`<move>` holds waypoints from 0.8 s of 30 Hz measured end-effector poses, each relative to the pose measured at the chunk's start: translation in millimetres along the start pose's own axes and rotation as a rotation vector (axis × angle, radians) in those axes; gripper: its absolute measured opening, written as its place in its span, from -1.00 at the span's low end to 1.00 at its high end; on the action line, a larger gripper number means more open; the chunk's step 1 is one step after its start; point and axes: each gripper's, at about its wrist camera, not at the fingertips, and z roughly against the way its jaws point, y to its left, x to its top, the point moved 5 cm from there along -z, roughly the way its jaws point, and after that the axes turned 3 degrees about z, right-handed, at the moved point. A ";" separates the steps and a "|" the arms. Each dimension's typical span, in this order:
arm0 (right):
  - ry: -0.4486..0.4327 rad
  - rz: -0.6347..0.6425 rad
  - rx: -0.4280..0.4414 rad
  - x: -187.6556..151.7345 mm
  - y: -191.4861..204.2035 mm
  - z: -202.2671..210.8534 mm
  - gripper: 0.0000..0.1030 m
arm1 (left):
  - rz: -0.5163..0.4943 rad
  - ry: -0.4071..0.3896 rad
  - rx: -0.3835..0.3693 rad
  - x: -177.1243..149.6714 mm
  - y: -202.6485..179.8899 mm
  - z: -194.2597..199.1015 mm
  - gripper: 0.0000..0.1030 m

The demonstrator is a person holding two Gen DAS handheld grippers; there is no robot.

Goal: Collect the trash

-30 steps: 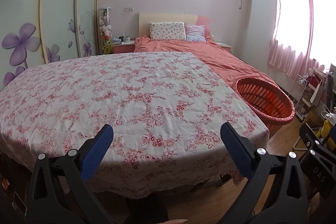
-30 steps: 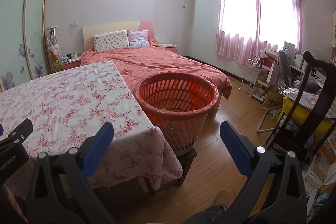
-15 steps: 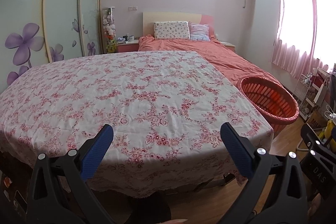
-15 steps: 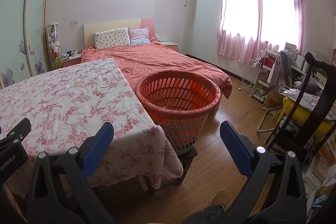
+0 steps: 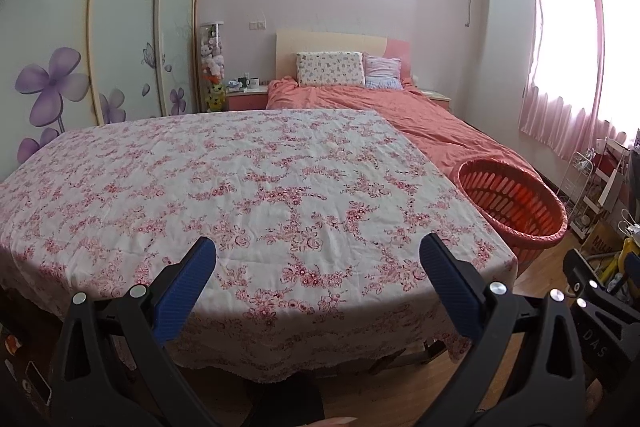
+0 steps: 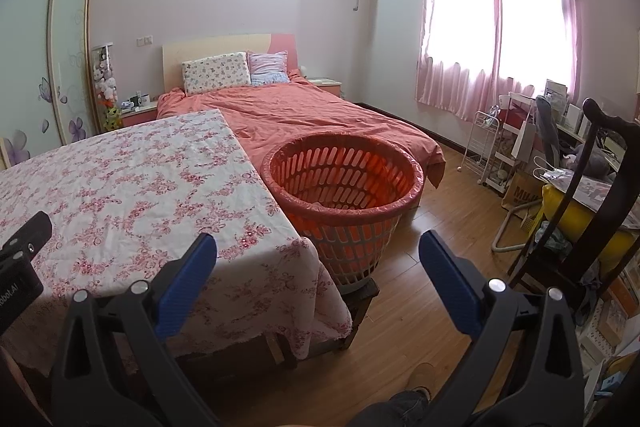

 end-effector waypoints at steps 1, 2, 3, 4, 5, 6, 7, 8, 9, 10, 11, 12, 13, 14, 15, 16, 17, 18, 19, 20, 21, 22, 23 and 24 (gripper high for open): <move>0.000 0.000 0.000 0.0 0.0 -0.2 0.92 | 0.001 0.001 -0.001 0.0 -0.1 -0.1 0.95; 0.000 0.000 0.000 0.0 -0.1 -0.1 0.92 | 0.001 0.002 -0.001 -0.1 -0.2 0.0 0.95; 0.001 0.000 0.000 -0.2 0.1 -0.5 0.92 | 0.001 0.003 -0.001 -0.1 0.1 0.2 0.95; 0.002 0.000 0.000 -0.2 0.2 -0.4 0.92 | 0.002 0.004 0.000 0.2 -0.2 -0.1 0.95; 0.002 0.001 0.001 -0.2 0.3 -0.1 0.92 | 0.002 0.004 0.000 0.4 0.1 0.1 0.95; 0.002 0.002 0.001 -0.1 1.1 -0.3 0.92 | 0.003 0.003 0.000 0.5 0.3 0.1 0.95; 0.002 0.002 0.002 -0.2 1.4 -0.6 0.92 | 0.004 0.003 0.002 0.5 0.6 0.3 0.95; 0.003 0.002 0.003 -0.1 1.7 -0.3 0.92 | 0.004 0.004 0.003 0.3 0.8 0.0 0.95; 0.003 0.003 0.004 0.0 2.1 0.0 0.92 | 0.006 0.005 0.004 0.1 1.2 0.0 0.95; 0.003 0.003 0.004 -0.1 2.4 -0.4 0.92 | 0.007 0.006 0.005 -0.2 1.5 -0.3 0.95; 0.004 0.003 0.005 0.0 2.7 -0.2 0.92 | 0.008 0.008 0.006 -0.3 2.0 -0.8 0.95; 0.004 0.003 0.005 -0.4 3.0 -0.3 0.92 | 0.010 0.010 0.006 -0.4 2.5 -1.0 0.95; 0.005 0.004 0.005 -0.4 3.4 -0.4 0.92 | 0.010 0.010 0.006 -0.6 2.7 -1.2 0.95; 0.005 0.003 0.006 -0.3 3.7 -0.1 0.92 | 0.011 0.011 0.006 -0.6 2.9 -1.2 0.95; 0.005 0.003 0.006 -0.3 3.7 0.0 0.92 | 0.011 0.011 0.007 -0.5 2.4 -1.3 0.95; 0.004 0.003 0.005 -0.4 3.4 -0.4 0.92 | 0.011 0.010 0.007 -0.4 2.4 -1.2 0.95; 0.004 0.003 0.005 -0.4 3.8 -0.1 0.92 | 0.010 0.010 0.006 -0.3 2.5 -1.1 0.95; 0.005 0.004 0.005 -0.4 3.4 -0.4 0.92 | 0.010 0.010 0.006 -0.4 2.4 -1.2 0.95; 0.005 0.003 0.005 -0.4 3.5 -0.3 0.92 | 0.010 0.010 0.006 -0.3 2.4 -1.2 0.95; 0.005 0.004 0.005 -0.3 3.7 -0.2 0.92 | 0.010 0.010 0.006 -0.3 2.5 -1.2 0.95; 0.005 0.003 0.005 -0.4 3.4 -0.4 0.92 | 0.010 0.011 0.006 -0.4 2.6 -1.3 0.95; 0.005 0.003 0.005 -0.4 3.5 -0.3 0.92 | 0.011 0.011 0.006 -0.5 2.2 -1.3 0.95; 0.006 0.003 0.006 -0.4 3.7 -0.2 0.92 | 0.011 0.012 0.006 -0.5 2.4 -1.3 0.95; 0.006 0.003 0.006 -0.4 3.4 -0.5 0.92 | 0.011 0.012 0.006 -0.5 2.2 -1.3 0.95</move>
